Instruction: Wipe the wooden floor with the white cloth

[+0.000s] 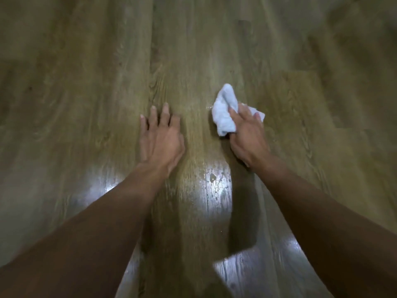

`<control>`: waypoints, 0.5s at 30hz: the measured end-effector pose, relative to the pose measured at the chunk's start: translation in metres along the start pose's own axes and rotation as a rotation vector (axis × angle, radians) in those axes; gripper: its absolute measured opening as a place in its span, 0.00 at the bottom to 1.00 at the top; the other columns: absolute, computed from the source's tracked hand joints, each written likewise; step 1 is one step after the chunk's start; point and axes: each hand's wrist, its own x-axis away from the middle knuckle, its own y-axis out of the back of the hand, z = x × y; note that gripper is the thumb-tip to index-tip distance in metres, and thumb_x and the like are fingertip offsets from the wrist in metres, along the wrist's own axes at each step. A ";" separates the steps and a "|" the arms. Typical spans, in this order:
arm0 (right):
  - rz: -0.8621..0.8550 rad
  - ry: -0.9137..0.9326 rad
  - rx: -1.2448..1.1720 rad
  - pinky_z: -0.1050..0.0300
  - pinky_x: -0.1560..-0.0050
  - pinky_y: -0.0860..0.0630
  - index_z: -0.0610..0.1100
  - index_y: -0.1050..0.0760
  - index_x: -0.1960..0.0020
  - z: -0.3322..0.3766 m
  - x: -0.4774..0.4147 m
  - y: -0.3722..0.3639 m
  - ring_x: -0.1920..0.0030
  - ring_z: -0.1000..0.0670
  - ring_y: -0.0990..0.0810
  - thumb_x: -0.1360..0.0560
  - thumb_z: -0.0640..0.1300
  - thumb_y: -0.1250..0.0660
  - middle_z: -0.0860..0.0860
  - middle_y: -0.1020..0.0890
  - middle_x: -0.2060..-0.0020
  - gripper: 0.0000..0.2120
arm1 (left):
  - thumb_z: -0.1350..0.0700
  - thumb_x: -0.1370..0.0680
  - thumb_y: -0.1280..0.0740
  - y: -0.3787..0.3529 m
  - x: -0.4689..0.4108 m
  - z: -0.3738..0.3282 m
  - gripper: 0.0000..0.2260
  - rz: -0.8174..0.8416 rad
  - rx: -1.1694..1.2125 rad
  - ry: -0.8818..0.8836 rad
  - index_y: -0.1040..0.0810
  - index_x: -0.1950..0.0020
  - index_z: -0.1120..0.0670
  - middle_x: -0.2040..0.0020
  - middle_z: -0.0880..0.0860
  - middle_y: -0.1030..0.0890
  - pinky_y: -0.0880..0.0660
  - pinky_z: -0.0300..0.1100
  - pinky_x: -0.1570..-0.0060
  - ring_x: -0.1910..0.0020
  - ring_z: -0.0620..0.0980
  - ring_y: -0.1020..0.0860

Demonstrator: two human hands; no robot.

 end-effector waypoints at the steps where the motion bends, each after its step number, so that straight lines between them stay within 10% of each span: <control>1: 0.000 -0.070 0.026 0.42 0.27 0.46 0.41 0.36 0.30 -0.004 -0.011 0.003 0.27 0.43 0.41 0.24 0.39 0.48 0.42 0.36 0.29 0.22 | 0.55 0.22 0.42 -0.001 -0.002 -0.008 0.23 -0.007 0.008 -0.043 0.37 0.27 0.53 0.23 0.56 0.43 0.49 0.60 0.26 0.24 0.61 0.46; 7: 0.124 -0.043 0.014 0.44 0.24 0.57 0.43 0.48 0.23 0.027 -0.024 -0.001 0.23 0.46 0.53 0.23 0.44 0.46 0.44 0.49 0.23 0.29 | 0.55 0.21 0.45 -0.002 -0.014 -0.048 0.20 0.071 0.023 -0.060 0.33 0.30 0.55 0.27 0.56 0.35 0.46 0.59 0.27 0.25 0.58 0.42; 15: -0.041 -0.292 -0.001 0.44 0.32 0.35 0.41 0.31 0.34 -0.048 -0.004 0.018 0.34 0.43 0.30 0.26 0.38 0.45 0.42 0.27 0.35 0.20 | 0.57 0.22 0.44 0.009 -0.022 -0.071 0.22 0.271 0.015 0.029 0.36 0.30 0.64 0.28 0.65 0.38 0.47 0.70 0.31 0.27 0.68 0.43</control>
